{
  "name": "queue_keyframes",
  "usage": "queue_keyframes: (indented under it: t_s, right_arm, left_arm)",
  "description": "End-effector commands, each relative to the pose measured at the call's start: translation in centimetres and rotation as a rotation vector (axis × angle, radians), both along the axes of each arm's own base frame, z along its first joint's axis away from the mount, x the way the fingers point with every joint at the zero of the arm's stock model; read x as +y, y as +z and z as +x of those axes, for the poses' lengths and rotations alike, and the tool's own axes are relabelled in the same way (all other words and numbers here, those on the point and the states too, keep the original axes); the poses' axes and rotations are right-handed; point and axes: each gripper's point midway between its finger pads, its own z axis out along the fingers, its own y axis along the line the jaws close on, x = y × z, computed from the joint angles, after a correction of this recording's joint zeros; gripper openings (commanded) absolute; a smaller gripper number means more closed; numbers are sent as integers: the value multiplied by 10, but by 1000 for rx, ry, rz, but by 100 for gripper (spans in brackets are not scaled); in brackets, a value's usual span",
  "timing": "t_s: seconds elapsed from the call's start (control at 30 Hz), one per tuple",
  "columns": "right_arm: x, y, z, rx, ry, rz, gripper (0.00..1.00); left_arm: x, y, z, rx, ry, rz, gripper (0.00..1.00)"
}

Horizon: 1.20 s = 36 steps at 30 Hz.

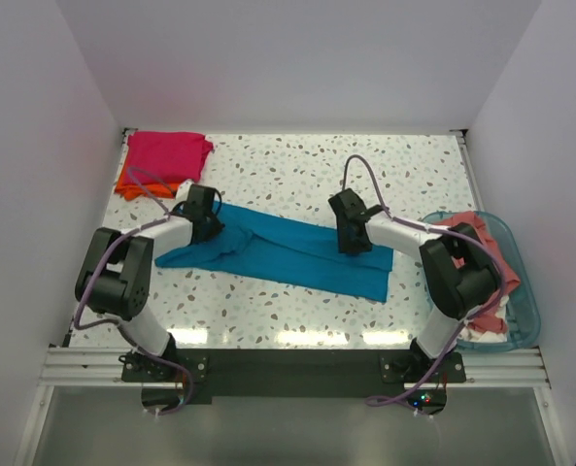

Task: Fold and stack the t-shirts
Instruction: Fold the tshirt

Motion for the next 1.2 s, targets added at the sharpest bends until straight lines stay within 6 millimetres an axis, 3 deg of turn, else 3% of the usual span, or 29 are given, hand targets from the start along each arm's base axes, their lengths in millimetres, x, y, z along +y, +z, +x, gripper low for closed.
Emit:
queue_keyframes:
  t_s: [0.0,0.07,0.1,0.17,0.2,0.23,0.27,0.3,0.33,0.37,0.4,0.47,0.5,0.53,0.57,0.6,0.63,0.67,0.77,0.8,0.87,0.9,0.93,0.97,1.0,1.03,1.07,1.13,1.17]
  right_arm:
    - [-3,-11,-21,56,14,-29,42]
    - [3,-22,-39,91,26,25,42]
    - [11,-17,-44,80,38,82,42]
    - [25,-25,-68,109,48,175,41]
    - [31,-23,-75,100,48,207,41]
    - [43,-21,-93,107,51,263,41]
    - [56,-16,-93,77,56,321,41]
    - [69,-13,-99,66,64,369,41]
    - [86,-9,-106,73,53,441,41]
    - [115,-1,-112,49,110,501,41]
    - [131,3,-113,43,124,530,41]
    - [174,8,-109,34,151,589,41]
    - [184,6,-106,42,151,601,42]
    - [204,20,-93,21,160,640,43]
    - [208,12,-87,30,153,617,46]
    - [213,17,-79,7,162,615,52]
    - [227,38,-62,-47,193,628,54]
    - [224,37,-60,-33,196,585,56]
    - [227,67,-45,-106,235,577,65]
    - [224,82,-42,-141,239,582,67]
    - [212,89,-43,-160,250,534,70]
    - [206,103,-43,-186,251,535,71]
    - [197,103,-44,-198,248,509,71]
    - [189,107,-47,-204,243,496,71]
    - [182,118,-50,-226,238,502,71]
    - [171,112,-55,-222,232,476,71]
    - [163,109,-60,-213,228,459,71]
    - [147,106,-70,-205,220,443,71]
    - [140,102,-74,-199,215,425,71]
  left_arm:
    - [-9,-4,31,-4,-27,55,7]
    - [-21,-10,41,23,-97,81,7]
    - [-28,-12,58,25,-116,92,8]
    - [-49,-14,76,15,-234,80,10]
    - [-60,-15,99,4,-262,77,12]
    - [-68,-17,108,11,-294,77,14]
    - [-87,-17,119,-8,-402,57,17]
    - [-105,-17,146,-39,-453,42,24]
    - [-114,-22,153,-19,-500,39,28]
    - [-132,-22,161,-30,-591,27,32]
    - [-149,-19,188,-75,-631,13,45]
    - [-173,-17,200,-89,-731,-56,54]
    - [-185,-10,224,-146,-749,-65,63]
    - [-190,-7,232,-167,-764,-76,68]
    - [-199,3,240,-226,-803,-115,71]
    - [-200,12,249,-269,-803,-124,78]
    - [-199,28,262,-346,-789,-129,81]
    - [-198,41,260,-374,-788,-199,84]
    - [-190,87,271,-506,-789,-254,87]
    - [-189,115,272,-555,-795,-248,88]
    - [-185,167,268,-642,-808,-242,89]
    - [-182,179,262,-654,-805,-244,89]
    - [-182,207,261,-735,-803,-236,89]
    - [-176,258,248,-817,-788,-226,90]
    - [-169,244,237,-777,-760,-223,90]
    - [-162,259,231,-812,-719,-210,90]
    - [-151,270,210,-813,-664,-206,90]
    - [-136,278,189,-813,-600,-188,90]
    - [-126,276,166,-788,-531,-181,89]
